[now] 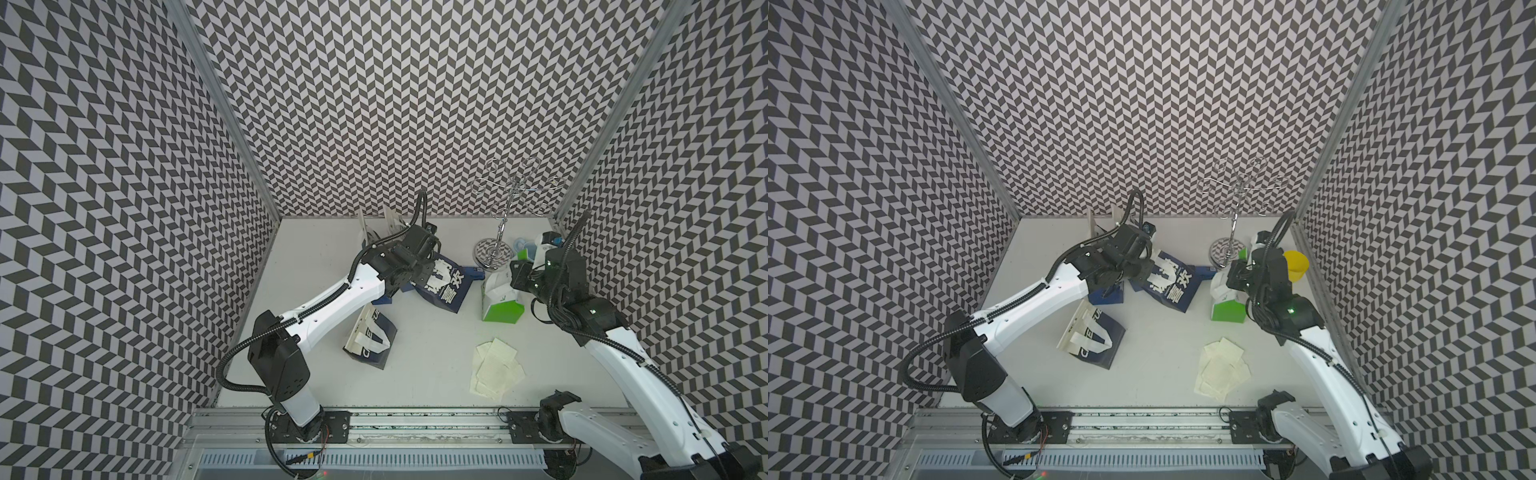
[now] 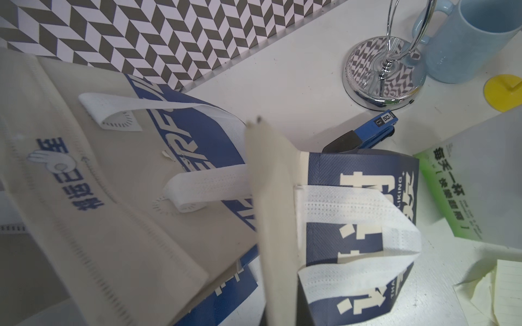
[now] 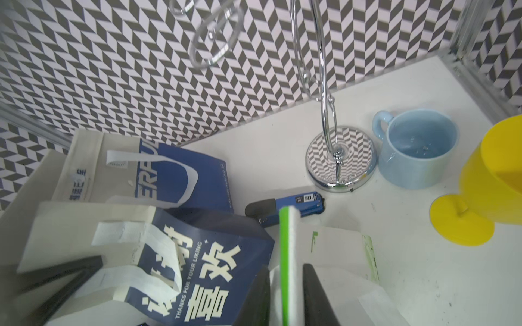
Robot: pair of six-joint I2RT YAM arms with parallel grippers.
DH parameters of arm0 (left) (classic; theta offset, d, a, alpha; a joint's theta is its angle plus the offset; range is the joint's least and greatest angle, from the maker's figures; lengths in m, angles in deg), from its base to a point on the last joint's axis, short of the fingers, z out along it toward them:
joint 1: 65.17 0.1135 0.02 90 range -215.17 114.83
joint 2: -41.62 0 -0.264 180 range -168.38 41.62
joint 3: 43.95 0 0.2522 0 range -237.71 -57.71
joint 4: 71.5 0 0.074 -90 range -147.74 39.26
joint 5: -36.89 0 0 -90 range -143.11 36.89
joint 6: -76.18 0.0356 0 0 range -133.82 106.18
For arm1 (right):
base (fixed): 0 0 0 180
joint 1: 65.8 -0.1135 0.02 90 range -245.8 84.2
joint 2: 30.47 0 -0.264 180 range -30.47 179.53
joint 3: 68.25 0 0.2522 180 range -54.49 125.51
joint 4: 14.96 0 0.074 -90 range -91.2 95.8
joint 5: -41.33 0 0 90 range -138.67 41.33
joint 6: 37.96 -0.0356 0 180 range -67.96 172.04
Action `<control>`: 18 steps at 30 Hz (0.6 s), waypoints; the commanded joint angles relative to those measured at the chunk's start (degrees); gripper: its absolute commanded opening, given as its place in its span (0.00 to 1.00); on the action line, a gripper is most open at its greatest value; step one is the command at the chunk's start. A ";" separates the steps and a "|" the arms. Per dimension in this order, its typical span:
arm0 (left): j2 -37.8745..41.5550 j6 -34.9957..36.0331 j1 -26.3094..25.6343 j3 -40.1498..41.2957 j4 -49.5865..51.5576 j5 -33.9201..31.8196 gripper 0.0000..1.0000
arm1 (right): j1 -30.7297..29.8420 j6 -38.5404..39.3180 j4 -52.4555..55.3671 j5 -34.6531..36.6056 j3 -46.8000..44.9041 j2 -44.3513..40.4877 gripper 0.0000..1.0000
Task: Staple the receipts to the bags
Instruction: Place the takeout bag at the center of the board.
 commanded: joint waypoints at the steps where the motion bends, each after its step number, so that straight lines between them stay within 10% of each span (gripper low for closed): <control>1: 2.79 1.45 0.28 0.66 -0.13 -4.66 0.00 | 0.19 1.35 -4.59 8.57 4.07 -0.06 0.20; 7: 3.35 3.40 0.28 1.56 3.39 -5.29 0.00 | 3.34 -2.07 -6.56 16.20 3.18 4.93 0.20; 13: 3.40 3.48 0.09 2.41 4.02 -2.40 0.00 | 9.97 -9.55 -15.78 7.29 -5.15 5.90 0.22; 18: 2.91 4.33 -0.86 1.67 5.24 -2.61 0.00 | 10.53 -8.80 -16.45 5.27 -6.63 4.26 0.58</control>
